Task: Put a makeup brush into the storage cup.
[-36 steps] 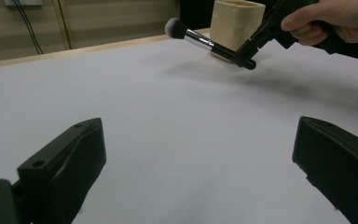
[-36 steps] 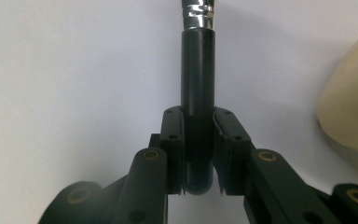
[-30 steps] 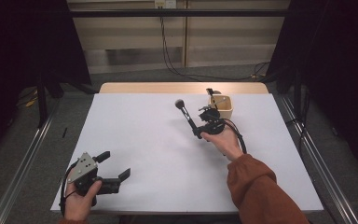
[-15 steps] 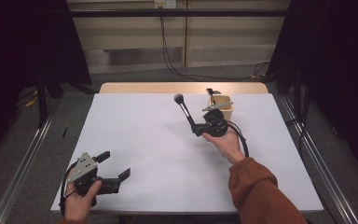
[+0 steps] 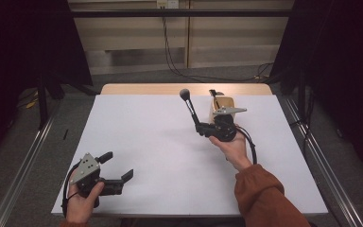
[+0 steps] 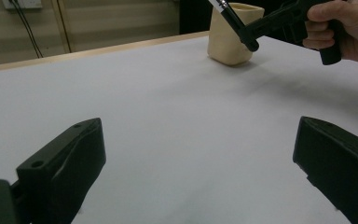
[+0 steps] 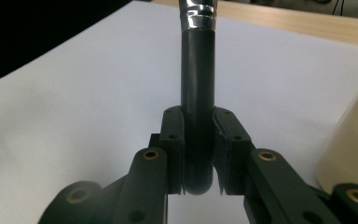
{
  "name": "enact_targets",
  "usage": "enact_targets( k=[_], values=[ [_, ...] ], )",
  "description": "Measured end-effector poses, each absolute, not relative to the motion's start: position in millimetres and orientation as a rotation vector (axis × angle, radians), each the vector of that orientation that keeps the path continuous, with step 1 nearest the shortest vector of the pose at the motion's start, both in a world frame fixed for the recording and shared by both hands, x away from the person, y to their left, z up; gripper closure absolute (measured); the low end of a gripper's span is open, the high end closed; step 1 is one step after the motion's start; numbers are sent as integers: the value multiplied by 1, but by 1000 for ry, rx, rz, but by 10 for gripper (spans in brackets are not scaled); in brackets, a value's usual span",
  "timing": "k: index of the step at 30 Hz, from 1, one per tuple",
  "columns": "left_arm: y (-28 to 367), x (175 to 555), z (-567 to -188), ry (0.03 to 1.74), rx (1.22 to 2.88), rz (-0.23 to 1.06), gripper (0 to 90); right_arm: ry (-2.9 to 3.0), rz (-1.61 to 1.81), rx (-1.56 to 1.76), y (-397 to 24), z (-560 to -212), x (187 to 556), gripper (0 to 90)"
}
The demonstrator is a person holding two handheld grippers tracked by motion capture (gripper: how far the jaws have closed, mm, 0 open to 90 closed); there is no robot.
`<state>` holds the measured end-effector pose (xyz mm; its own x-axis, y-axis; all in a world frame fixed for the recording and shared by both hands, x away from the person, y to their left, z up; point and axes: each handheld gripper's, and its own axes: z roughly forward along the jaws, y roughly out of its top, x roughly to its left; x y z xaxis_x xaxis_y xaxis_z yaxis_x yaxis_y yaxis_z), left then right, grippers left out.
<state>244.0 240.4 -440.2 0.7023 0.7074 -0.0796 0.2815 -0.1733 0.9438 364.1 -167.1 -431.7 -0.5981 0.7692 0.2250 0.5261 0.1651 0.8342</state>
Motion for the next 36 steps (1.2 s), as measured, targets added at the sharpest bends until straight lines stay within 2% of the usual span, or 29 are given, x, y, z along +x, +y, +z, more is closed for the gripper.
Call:
enact_targets(
  k=[13,28,36],
  values=[
    [233,253,-432,785,1743,471,21,2076,1560,1178,-184,-427,350,757],
    [204,270,-416,743,1748,434,19,2017,1643,1099,-191,-425,336,757],
    [177,280,-406,663,1751,415,18,2008,1658,1084,-197,-421,328,757]
  ],
)
